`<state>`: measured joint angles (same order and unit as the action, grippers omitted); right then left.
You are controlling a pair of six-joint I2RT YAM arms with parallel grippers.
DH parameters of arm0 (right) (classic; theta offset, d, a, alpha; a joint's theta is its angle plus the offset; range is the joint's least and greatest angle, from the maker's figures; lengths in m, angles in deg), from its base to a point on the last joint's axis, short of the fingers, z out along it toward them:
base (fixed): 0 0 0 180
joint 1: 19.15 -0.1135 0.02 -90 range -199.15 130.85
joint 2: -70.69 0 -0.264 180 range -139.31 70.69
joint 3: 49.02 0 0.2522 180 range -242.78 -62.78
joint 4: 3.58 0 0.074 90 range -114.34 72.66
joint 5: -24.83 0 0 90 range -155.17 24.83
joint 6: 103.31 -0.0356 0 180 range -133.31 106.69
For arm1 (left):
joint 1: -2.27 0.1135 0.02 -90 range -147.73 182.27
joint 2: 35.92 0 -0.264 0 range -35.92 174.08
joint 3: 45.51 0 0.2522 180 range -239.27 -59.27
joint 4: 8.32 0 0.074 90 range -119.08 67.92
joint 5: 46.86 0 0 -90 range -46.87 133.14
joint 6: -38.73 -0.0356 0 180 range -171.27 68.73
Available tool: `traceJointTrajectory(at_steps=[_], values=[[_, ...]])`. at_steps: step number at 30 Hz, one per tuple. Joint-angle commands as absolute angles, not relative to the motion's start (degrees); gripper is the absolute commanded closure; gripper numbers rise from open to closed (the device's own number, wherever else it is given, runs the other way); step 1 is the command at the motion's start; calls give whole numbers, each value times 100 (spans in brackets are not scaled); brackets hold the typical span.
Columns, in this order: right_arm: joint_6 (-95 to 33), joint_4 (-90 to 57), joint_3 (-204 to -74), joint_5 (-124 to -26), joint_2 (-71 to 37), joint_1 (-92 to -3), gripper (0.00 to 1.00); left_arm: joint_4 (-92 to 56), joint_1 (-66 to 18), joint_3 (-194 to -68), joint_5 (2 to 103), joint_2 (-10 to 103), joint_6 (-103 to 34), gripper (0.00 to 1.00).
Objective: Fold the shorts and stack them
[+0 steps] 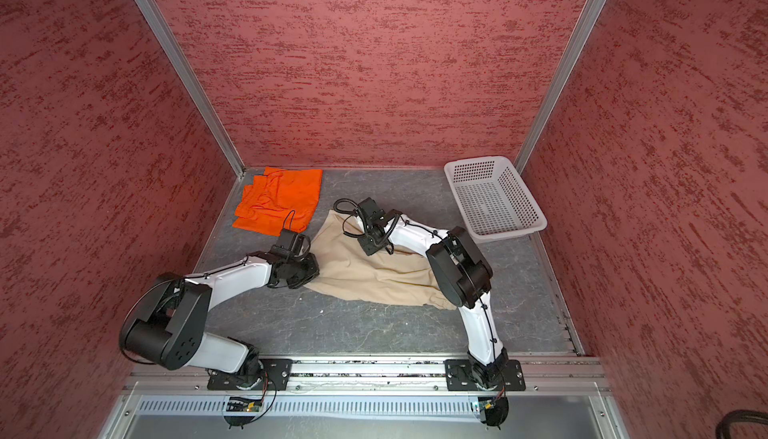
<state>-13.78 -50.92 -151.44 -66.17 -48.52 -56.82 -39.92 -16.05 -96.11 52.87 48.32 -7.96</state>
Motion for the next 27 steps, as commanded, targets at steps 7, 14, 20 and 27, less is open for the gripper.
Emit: traceJointTrajectory(at_steps=[7, 14, 20, 27], values=[[-1127, -4948, -15963, -7650, -5404, -4921, 100, -4569, -1583, -9190, 4790, 5072, -730, 98], [-1277, -4705, -16225, -7955, -5937, -4773, 73, -4664, -1592, -9190, 4779, 4919, -696, 91], [-1529, -4511, -15895, -7687, -5046, -4585, 50, -5087, -1594, -9772, 4782, 4201, -767, 67], [-2193, -4185, -14297, -7659, -2847, -4508, 57, -4757, -1585, -10666, 5098, 3888, -1222, 61]])
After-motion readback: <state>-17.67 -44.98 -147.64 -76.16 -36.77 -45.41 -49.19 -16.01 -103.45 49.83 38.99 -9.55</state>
